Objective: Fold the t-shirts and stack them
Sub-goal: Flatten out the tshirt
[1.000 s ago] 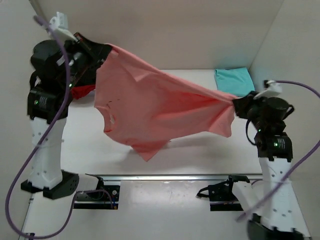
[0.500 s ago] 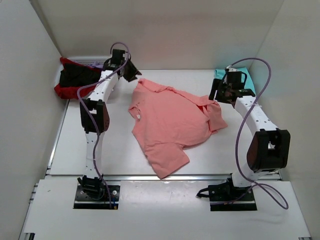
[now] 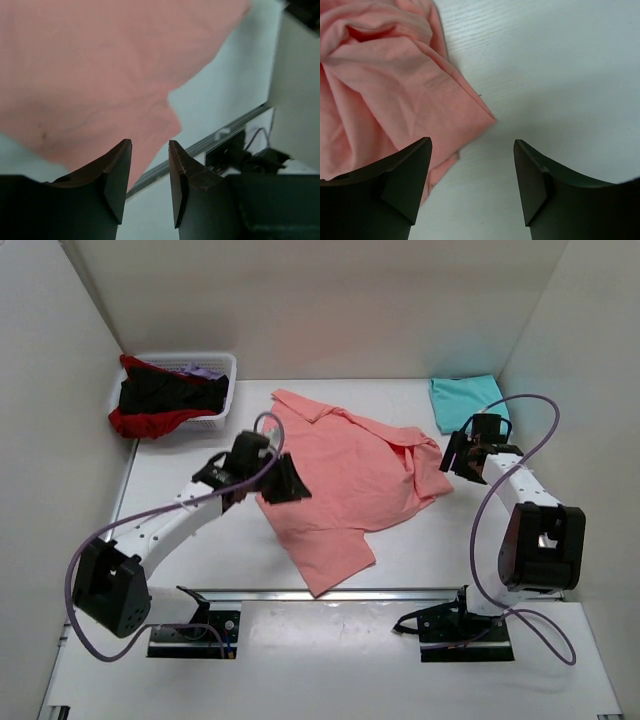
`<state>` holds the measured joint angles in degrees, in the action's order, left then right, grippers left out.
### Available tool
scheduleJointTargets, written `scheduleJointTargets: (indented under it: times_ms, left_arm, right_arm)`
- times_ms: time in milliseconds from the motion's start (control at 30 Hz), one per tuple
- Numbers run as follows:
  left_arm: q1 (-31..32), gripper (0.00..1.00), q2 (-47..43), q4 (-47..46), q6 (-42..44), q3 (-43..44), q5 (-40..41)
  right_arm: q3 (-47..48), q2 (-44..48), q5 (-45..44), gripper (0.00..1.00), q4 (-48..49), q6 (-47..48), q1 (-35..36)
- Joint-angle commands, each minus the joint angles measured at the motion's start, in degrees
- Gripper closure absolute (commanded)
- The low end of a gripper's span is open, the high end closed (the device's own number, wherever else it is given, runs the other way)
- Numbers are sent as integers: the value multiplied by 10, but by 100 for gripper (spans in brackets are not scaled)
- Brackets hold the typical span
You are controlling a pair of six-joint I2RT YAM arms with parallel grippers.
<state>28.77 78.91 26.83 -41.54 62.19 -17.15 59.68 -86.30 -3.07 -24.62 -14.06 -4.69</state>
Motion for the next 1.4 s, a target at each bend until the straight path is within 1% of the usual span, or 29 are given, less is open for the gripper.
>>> scheduleJointTargets:
  times_ms: [0, 33, 67, 100, 200, 267, 333, 400, 433, 500, 533, 600, 633, 700, 767, 800, 833, 900, 967, 1000, 1033, 1067, 1133, 1167, 1200, 1300, 1367]
  left_arm:
    - [22, 53, -35, 0, -41, -141, 2]
    - [37, 53, -53, 0, -49, -173, 3]
    - [53, 51, -64, 1, -56, -183, 1]
    - [65, 52, -61, -4, -54, -203, 0]
    - [85, 51, -32, -28, -56, -232, 7]
    - [83, 52, 10, -55, -58, -237, 16]
    - [73, 54, 61, -62, -53, -217, 40]
    - [46, 56, 118, -29, -29, -184, 82]
    - [38, 54, 133, -18, -24, -162, 95]
    - [-8, 54, 168, 1, -13, -146, 118]
    - [-24, 54, 168, 0, -13, -147, 117]
    - [-81, 55, 182, -20, -8, -153, 106]
    - [-93, 56, 186, -22, -7, -150, 109]
    - [-124, 62, 205, -27, 22, -139, 93]
    - [-116, 63, 224, 0, 18, -84, 108]
    - [-107, 62, 239, 28, 31, -56, 123]
    - [-105, 58, 246, 45, 39, -36, 121]
    - [-99, 53, 232, 49, 33, -31, 114]
    - [-99, 47, 195, 40, 25, -46, 92]
    - [-102, 45, 184, 39, 21, -57, 91]
    - [-103, 40, 159, 35, 9, -66, 82]
    - [-108, 40, 147, 36, 7, -79, 73]
    - [-103, 42, 98, 34, 4, -111, 60]
    - [-105, 42, 90, 31, 1, -121, 54]
    - [-97, 44, 71, 34, 2, -140, 54]
    - [-84, 44, 42, 51, 5, -164, 57]
    - [-65, 42, 27, 52, 2, -177, 69]
  right_arm:
    - [3, -17, -16, 36, 18, -10, 0]
    - [3, -28, -11, 36, 19, -16, -4]
    - [6, -38, -9, 36, 19, -14, -8]
    - [7, -42, -10, 36, 18, -17, -9]
    - [13, -61, -15, 36, 14, -11, -5]
    - [10, -59, -18, 36, 13, -11, -1]
    - [-3, -55, -22, 36, 19, -10, 5]
    - [-14, -51, -21, 36, 15, -10, 6]
    - [-18, -51, -19, 36, 20, -10, 5]
    - [-21, -55, -18, 36, 20, -11, 6]
    - [-24, -57, -19, 36, 26, -14, 6]
    - [-13, -69, -17, 36, 22, -18, 7]
    - [-7, -83, -20, 35, 13, -23, 6]
    - [1, -95, -17, 36, 9, -24, 14]
    - [4, -111, -5, 37, 5, -25, 15]
    - [12, -120, -3, 38, 3, -25, 21]
    - [19, -131, 2, 39, -5, -24, 23]
    - [29, -148, -9, 39, -18, -22, 35]
    - [38, -156, -4, 42, -31, -23, 43]
    - [37, -159, -6, 46, -38, -23, 43]
    - [39, -163, -2, 60, -43, -27, 55]
    - [36, -174, -2, 66, -53, -29, 58]
    - [39, -173, -4, 94, -64, -32, 69]
    - [38, -172, -15, 99, -63, -37, 71]
    - [38, -170, -15, 100, -64, -35, 76]
    - [42, -164, -17, 100, -82, -43, 73]
    - [38, -153, -16, 100, -76, -38, 71]
